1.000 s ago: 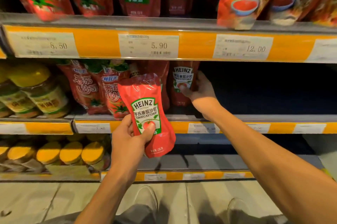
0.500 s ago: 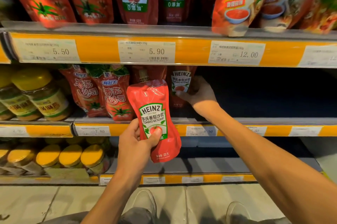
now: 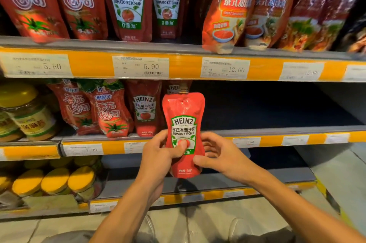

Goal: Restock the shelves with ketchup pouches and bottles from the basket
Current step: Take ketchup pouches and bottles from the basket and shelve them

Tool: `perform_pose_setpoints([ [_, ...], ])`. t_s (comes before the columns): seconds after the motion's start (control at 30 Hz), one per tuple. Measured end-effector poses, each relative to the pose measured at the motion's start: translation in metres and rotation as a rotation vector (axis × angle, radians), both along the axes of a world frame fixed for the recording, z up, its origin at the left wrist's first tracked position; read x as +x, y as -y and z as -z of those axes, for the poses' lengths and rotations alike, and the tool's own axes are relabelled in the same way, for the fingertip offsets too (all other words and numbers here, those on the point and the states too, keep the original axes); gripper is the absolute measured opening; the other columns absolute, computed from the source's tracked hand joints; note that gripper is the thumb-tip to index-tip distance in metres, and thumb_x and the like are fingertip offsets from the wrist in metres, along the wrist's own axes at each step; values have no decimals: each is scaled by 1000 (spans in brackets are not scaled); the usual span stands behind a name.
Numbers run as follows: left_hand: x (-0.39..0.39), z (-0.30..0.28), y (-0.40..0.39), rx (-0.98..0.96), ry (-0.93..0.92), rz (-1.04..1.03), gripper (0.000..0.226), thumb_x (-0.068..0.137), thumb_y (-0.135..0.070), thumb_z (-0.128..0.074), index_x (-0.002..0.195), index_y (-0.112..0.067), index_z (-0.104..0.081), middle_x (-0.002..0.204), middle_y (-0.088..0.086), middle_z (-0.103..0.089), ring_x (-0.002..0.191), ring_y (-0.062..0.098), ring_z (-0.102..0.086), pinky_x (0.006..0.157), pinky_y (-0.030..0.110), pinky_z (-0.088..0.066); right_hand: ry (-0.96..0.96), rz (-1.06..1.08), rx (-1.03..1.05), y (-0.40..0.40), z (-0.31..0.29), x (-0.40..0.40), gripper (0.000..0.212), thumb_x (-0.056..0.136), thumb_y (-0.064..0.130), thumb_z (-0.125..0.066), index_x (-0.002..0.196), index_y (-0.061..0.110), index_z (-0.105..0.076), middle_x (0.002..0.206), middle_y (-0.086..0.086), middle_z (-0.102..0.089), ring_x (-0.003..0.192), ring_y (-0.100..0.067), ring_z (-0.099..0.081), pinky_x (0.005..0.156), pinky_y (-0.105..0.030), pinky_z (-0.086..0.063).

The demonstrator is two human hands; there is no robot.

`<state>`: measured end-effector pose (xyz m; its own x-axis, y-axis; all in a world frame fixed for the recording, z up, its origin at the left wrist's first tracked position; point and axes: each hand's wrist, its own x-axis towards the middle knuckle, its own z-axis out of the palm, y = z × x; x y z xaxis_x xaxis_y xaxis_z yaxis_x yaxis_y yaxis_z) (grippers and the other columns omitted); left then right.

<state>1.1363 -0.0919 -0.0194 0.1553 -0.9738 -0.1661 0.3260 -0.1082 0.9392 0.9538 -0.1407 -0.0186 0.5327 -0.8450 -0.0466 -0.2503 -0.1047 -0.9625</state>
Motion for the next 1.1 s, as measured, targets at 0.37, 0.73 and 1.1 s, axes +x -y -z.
perform_pose_setpoints([
  [0.37, 9, -11, 8, -105, 47, 102, 20, 97, -22, -62, 113, -25, -73, 107, -2, -76, 95, 15, -74, 65, 22, -56, 109, 143, 3, 4, 6, 14, 28, 90, 15, -72, 116, 23, -64, 111, 6, -76, 104, -15, -72, 84, -32, -61],
  [0.73, 51, 34, 21, -248, 1645, -96, 38, 88, -28, -71, 124, -14, -66, 109, 4, -61, 104, 28, -54, 89, 42, -45, 130, 346, -182, 44, -3, 36, 25, 92, 5, -71, 105, 24, -63, 106, 4, -75, 99, -9, -72, 78, -31, -62],
  [1.1, 50, 40, 28, -237, 1706, -122, 24, 95, -23, -63, 118, -23, -67, 108, -2, -57, 103, 24, -49, 83, 36, -41, 15, 407, -214, 78, 15, 60, 27, 91, 8, -71, 114, 21, -64, 109, 1, -74, 99, -14, -71, 79, -34, -61],
])
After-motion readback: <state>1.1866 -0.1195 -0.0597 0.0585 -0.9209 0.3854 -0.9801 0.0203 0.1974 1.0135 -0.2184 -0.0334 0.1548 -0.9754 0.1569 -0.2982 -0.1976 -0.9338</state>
